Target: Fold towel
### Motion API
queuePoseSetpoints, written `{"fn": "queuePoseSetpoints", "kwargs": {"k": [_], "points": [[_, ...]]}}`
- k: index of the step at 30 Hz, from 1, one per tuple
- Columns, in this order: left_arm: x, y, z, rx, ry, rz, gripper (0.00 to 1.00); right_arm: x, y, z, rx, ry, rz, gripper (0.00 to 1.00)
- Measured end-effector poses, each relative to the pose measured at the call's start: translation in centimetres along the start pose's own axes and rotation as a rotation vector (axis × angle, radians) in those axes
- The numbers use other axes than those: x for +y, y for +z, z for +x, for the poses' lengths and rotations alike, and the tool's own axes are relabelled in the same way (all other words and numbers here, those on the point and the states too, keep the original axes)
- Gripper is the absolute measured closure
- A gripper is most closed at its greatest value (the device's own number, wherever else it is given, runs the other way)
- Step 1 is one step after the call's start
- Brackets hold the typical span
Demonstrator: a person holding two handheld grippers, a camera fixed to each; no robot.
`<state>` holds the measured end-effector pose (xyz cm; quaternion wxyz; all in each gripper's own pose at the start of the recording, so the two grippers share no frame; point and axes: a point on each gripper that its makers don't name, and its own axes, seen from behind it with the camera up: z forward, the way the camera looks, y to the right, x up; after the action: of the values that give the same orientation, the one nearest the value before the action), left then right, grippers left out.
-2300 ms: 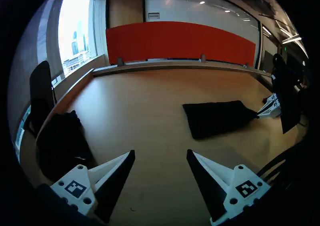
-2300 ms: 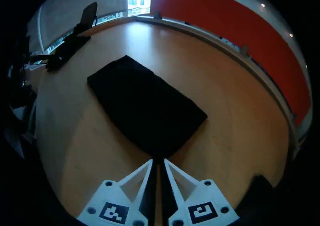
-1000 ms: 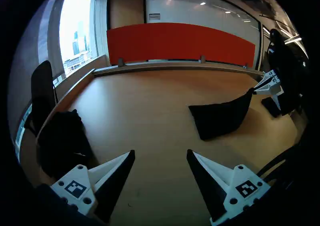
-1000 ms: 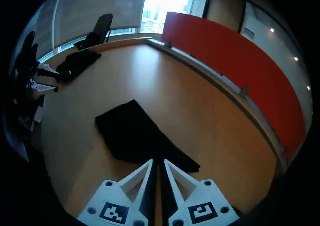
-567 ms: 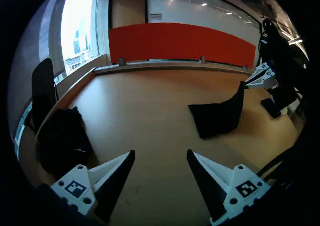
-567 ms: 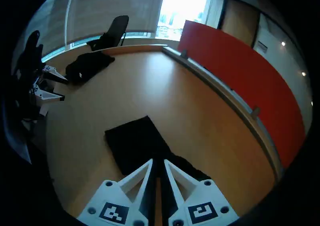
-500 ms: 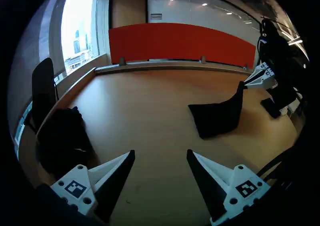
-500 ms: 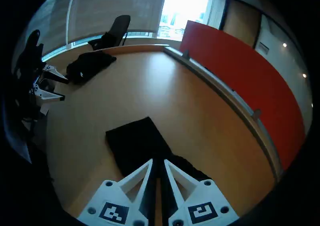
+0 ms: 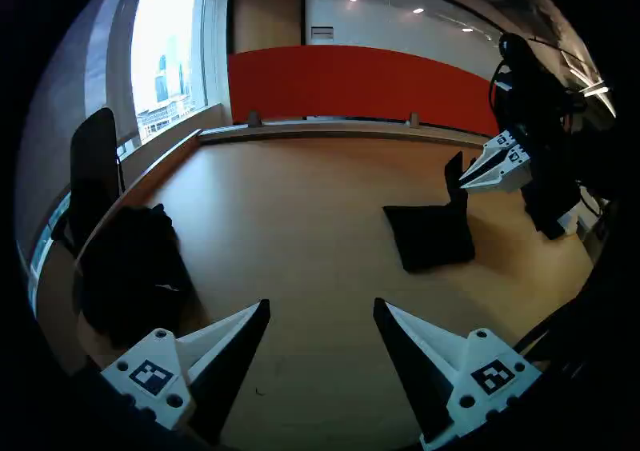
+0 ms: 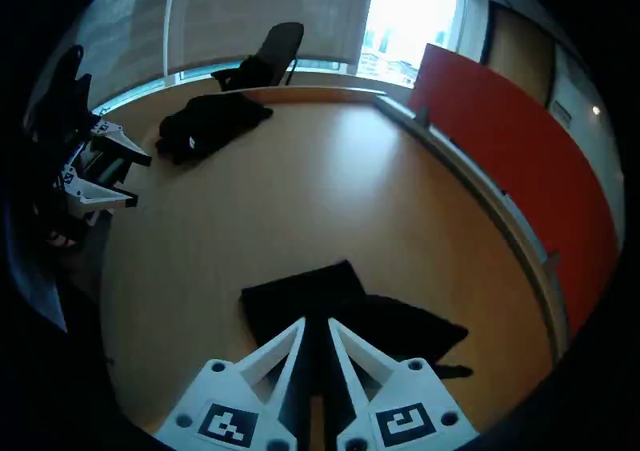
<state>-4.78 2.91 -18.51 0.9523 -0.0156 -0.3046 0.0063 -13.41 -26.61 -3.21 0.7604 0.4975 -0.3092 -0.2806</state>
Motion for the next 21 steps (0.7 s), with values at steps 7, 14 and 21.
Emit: {"fn": "queuePoseSetpoints", "kwargs": {"k": [7, 14, 21], "points": [[-0.3, -0.6, -0.5, -0.001, -0.024, 0.024, 0.04, -3.5, 4.5, -1.2, -0.05, -0.003, 0.087, 0.95], [-0.5, -0.8, -0.7, 0.002, -0.034, 0.036, 0.04, -4.7, 6.1, -2.5, -0.089, -0.011, 0.125, 0.95], [-0.5, -0.8, -0.6, 0.004, -0.032, 0.034, 0.04, -4.5, 6.0, -2.3, -0.084, -0.007, 0.122, 0.93]]}}
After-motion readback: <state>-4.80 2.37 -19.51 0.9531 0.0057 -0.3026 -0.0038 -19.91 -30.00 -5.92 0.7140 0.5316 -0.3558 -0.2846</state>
